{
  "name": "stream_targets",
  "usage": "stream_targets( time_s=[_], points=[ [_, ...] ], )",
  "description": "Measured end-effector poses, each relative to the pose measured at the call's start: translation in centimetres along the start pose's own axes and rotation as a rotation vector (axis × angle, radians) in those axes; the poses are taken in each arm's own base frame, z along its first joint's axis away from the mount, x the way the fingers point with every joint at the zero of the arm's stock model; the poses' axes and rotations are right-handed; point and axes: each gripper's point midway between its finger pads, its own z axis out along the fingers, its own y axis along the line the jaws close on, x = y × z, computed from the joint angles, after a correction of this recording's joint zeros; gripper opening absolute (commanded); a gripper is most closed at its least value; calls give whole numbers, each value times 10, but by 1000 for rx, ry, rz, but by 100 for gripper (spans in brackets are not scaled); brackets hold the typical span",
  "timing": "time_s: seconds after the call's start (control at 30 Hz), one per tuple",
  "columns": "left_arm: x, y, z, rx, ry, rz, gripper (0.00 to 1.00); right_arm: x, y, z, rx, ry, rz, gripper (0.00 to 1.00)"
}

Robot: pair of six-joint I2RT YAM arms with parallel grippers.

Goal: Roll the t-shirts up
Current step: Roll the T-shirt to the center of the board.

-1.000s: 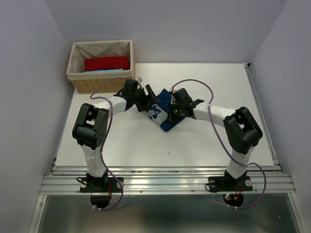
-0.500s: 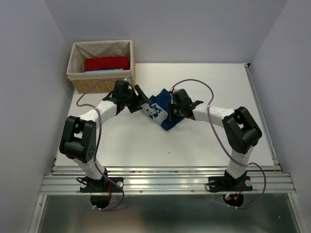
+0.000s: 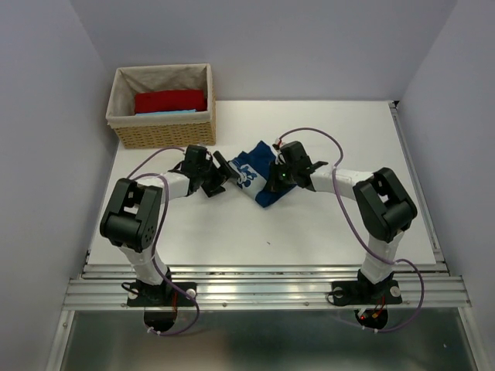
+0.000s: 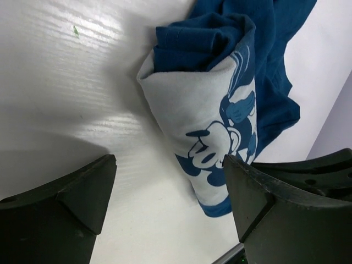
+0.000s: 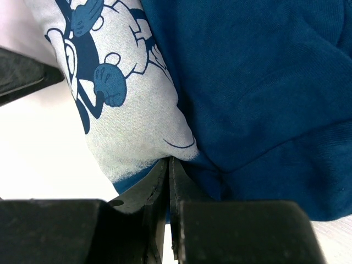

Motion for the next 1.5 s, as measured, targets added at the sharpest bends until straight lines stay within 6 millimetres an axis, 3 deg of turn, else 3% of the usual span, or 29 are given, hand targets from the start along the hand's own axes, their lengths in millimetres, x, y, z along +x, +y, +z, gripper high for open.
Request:
stream_targets(
  time_s=[0.43,0.57,0.67,0.77,0.9,1.1,1.17,1.3,1.5],
  points=[
    [-17,-12,28,88,-64,10,68,0,-3,-1,-37,4,21,10],
    [-16,-11,34,82,-62,22,43,-1,-3,-4,-35,2,14,12],
    [-14,-8,36,73,-56,27,32,-1,-3,-9,-28,6,4,15],
    [-13,-8,36,70,-53,36,24,-1,-4,-17,-13,12,-13,27],
    [-13,-8,35,55,-42,48,23,0,-6,-33,68,10,-77,51],
    [-10,-8,29,12,-12,67,9,-7,24,-49,197,-62,-329,69],
    [-10,-9,26,-3,-2,75,0,-5,32,-55,244,-88,-415,73],
    [-12,-13,22,-22,13,88,0,0,48,-62,315,-128,-559,82],
    [-10,-13,14,-50,36,86,0,9,72,-66,366,-186,-745,84]
  ],
)
